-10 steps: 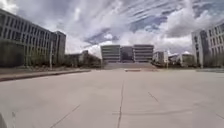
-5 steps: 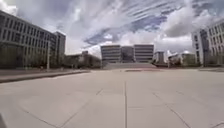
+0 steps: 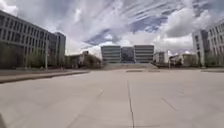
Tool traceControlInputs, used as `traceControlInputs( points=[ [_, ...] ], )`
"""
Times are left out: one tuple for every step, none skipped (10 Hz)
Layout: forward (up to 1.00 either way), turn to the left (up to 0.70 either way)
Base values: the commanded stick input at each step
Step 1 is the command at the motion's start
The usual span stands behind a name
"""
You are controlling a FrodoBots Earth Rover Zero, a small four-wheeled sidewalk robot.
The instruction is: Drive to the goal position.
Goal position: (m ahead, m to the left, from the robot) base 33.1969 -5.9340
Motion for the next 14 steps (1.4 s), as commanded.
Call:
traceControlInputs(
  points=[
    [1.00,0.00],
    [1.00,0.00],
    [1.00,0.00],
    [1.00,0.00],
    [1.00,0.00],
    [1.00,0.00],
    [1.00,0.00],
    [1.00,0.00],
    [1.00,0.00],
    [1.00,0.00],
    [1.00,0.00],
    [1.00,0.00],
    [1.00,0.00],
    [1.00,0.00]
  ],
)
